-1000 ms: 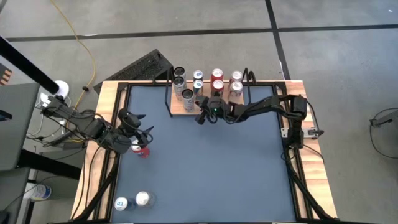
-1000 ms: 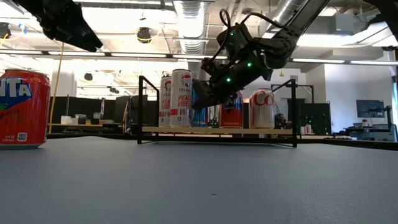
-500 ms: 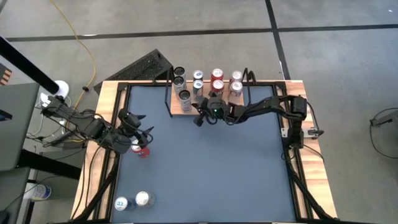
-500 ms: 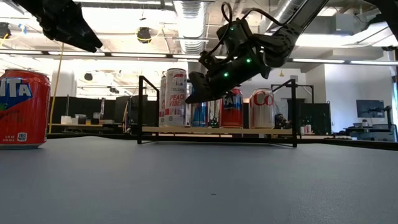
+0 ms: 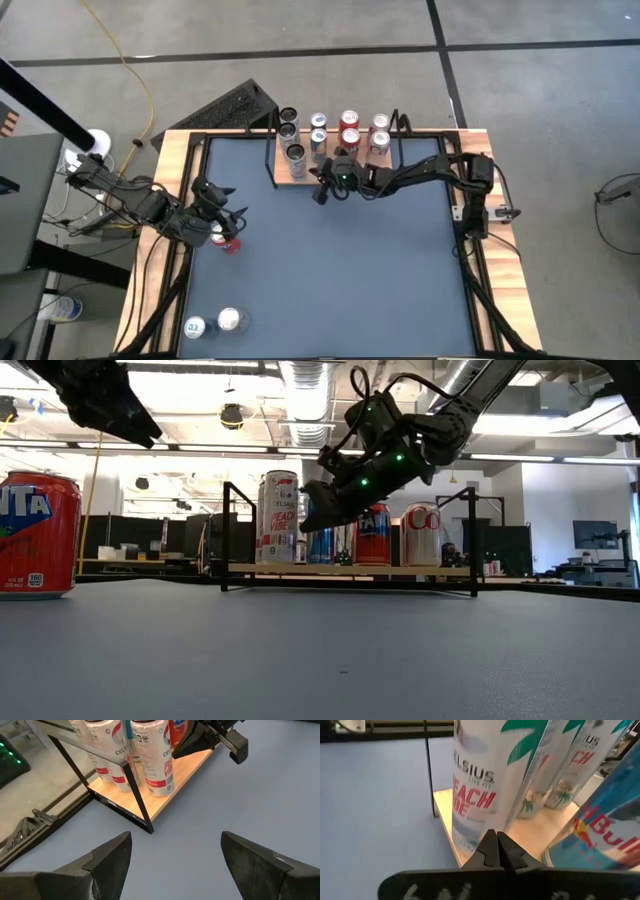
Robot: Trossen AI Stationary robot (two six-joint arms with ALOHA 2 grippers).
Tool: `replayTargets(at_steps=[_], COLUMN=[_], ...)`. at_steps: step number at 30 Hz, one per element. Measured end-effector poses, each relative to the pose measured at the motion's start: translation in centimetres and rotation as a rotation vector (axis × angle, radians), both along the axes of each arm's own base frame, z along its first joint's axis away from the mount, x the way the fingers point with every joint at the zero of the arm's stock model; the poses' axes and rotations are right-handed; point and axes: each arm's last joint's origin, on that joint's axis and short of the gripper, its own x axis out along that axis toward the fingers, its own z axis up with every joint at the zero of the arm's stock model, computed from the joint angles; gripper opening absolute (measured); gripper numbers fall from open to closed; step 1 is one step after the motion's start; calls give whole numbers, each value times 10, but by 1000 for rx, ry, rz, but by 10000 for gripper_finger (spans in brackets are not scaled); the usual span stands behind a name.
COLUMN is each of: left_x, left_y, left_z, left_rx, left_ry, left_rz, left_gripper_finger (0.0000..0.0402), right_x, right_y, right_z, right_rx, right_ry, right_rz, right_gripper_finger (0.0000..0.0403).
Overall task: Place canned beverage on shelf
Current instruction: Put the white soda can on the shelf aligned with the other white soda can, then put the blue soda can on the shelf aligned with the other blue soda cans
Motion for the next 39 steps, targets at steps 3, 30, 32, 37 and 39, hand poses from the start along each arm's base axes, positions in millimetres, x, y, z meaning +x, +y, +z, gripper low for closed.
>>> replayTargets(at_steps=[3,30,32,37,39], left_x=[0,1,2,2,2], left_y=[0,-1,-1,-1,-2], left_z=[0,2,1,1,1], left_rx=[-3,-2,-13,-18,-18], left_ry=[-6,-16,-14,-9,-9], left_rz=[1,-4,-13,-21,-20], left_gripper_finger=[293,293,293,293,293], right_x=[2,21,23,22,21], right_y=[0,-13,-14,-3,1], right_z=[4,-8,-12,-7,-3], right_rx=[-5,-14,-19,-16,-12], right_ry=[-41,-151,-138,-106,-84], right_rz=[16,119,125,152,152], right_gripper_finger=[0,0,0,0,0])
